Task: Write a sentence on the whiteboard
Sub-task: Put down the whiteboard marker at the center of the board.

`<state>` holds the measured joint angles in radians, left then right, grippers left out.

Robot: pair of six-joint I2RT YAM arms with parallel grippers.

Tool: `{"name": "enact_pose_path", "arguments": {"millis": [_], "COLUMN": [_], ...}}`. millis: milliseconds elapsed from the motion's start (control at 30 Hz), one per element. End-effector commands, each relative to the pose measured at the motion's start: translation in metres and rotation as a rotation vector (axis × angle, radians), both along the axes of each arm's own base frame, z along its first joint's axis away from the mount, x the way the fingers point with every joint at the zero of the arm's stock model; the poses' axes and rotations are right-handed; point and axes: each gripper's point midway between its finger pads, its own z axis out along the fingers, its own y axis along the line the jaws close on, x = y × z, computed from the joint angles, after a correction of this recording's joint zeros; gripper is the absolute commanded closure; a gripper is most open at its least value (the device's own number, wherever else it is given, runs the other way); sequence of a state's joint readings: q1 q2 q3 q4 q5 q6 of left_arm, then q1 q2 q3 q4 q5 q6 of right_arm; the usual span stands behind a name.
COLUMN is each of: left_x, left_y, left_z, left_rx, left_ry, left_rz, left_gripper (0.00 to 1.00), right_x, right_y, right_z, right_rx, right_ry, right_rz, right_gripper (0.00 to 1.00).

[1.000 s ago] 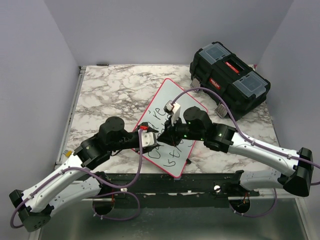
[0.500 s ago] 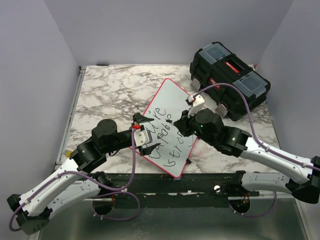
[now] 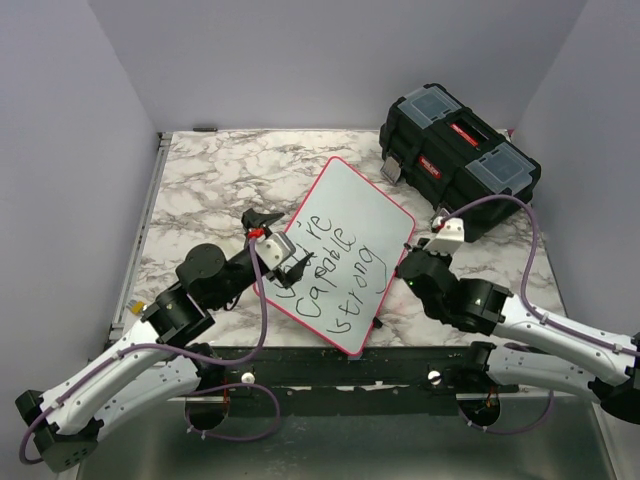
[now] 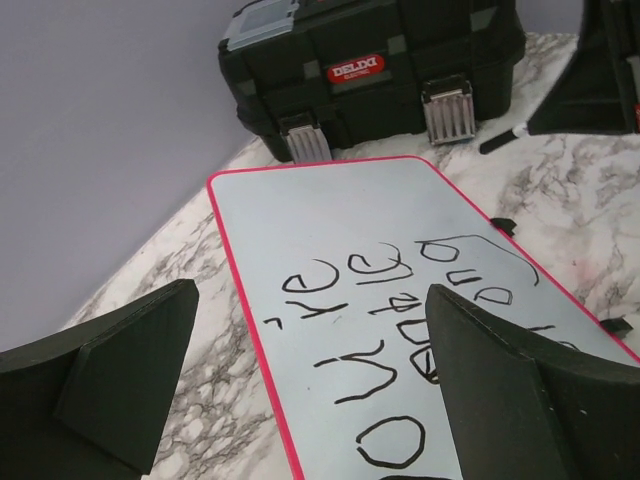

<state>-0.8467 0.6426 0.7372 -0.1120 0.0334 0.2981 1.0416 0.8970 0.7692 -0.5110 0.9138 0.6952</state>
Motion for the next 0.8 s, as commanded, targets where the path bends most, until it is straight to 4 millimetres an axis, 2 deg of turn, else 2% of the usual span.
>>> {"name": "enact_pose_path", "arguments": {"millis": [0, 267, 433, 567, 600, 767], "left_x": [0.021, 0.028, 0.039, 0.043, 0.045, 0.045], "left_y": [0.015, 0.022, 0.040, 0.050, 0.051, 0.052], "left_z": [0.008, 0.007, 0.008, 0.009, 0.014, 0.015], "left_rx": [-0.067, -0.107, -0.134, -0.142, -0.161, -0.161], "left_ry": [0.012, 0.031, 0.032, 0.030, 0.018, 0.015], "left_rz": [0.161, 0.224, 0.346, 0.409, 0.417, 0.418], "left_gripper": [0.01, 0.02, 0.02, 0.01, 0.02, 0.01], "right_x": [-0.001, -0.001, -0.002, -0.003, -0.003, -0.002], "right_y": [-0.037, -0.066, -0.080, -0.083, -0.083, -0.083], "right_z": [-0.023, -0.069, -0.092, -0.097, -0.097, -0.098], "right_rx": [-0.003, 0.037, 0.081, 0.114, 0.120, 0.126], "right_ry": [-0.030, -0.022, -0.007, -0.014, -0.017, -0.016], "right_rz": [-0.213, -0.395, -0.473, -0.493, -0.495, -0.501], "right_gripper": [0.99, 0.95, 0.88, 0.78, 0.74, 0.62]}}
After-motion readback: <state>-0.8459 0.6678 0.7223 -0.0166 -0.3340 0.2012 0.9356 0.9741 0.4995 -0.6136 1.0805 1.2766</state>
